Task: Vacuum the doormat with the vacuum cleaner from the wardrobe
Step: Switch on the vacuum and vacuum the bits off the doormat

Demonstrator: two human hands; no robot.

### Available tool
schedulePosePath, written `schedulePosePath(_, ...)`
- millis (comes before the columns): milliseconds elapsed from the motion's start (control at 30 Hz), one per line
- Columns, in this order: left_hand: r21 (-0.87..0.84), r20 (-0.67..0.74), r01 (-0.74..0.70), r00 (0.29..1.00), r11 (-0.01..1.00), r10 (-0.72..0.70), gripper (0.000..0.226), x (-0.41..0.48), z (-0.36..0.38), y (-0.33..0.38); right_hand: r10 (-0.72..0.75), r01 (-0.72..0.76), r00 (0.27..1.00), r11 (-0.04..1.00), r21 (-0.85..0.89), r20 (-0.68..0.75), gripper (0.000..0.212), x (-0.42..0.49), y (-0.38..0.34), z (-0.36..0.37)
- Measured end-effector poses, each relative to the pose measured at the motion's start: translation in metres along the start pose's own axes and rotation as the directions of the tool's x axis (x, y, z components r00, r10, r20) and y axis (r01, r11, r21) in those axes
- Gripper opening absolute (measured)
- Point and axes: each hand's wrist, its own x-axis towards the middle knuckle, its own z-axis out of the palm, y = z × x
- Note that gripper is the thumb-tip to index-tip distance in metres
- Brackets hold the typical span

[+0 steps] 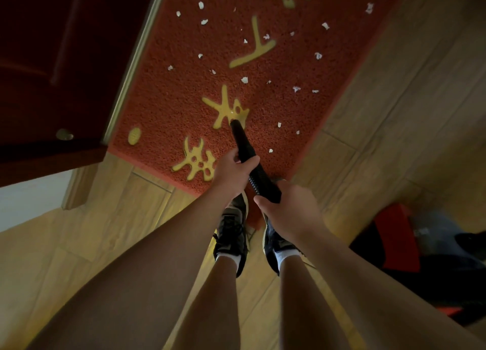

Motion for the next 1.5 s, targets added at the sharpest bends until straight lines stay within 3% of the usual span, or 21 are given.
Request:
schedulePosePath(333,0.056,0.0,-0.035,0.999,0.998,0.035,0.037,0.018,-0.017,0.01,0.012,-0.012,0.997,1.0,-0.005,-0.076,0.034,0.015,-0.017,0.011)
schedulePosePath(1067,0.096,0.057,0.006,0.998,0.995,-0.011,0.027,-0.033,0.03,-0.019,0.049,-0.049,0.999,0.998,0.034,-0.001,0.026,-0.037,0.037,0.003)
schedulePosePath(1333,0.147,0.072,0.017,0.997,0.989,-0.028,0.033,-0.047,0.061,-0.024,0.067,-0.067,0.998,0.997,0.032,0.015,0.034,-0.053,0.061,-0.012)
schedulePosePath(1500,0.196,0.095,0.038,0.994,0.98,-0.057,0.047,-0.049,0.076,-0.028,0.098,-0.1,0.995,0.992,0.083,0.017,0.029,-0.061,0.073,-0.019)
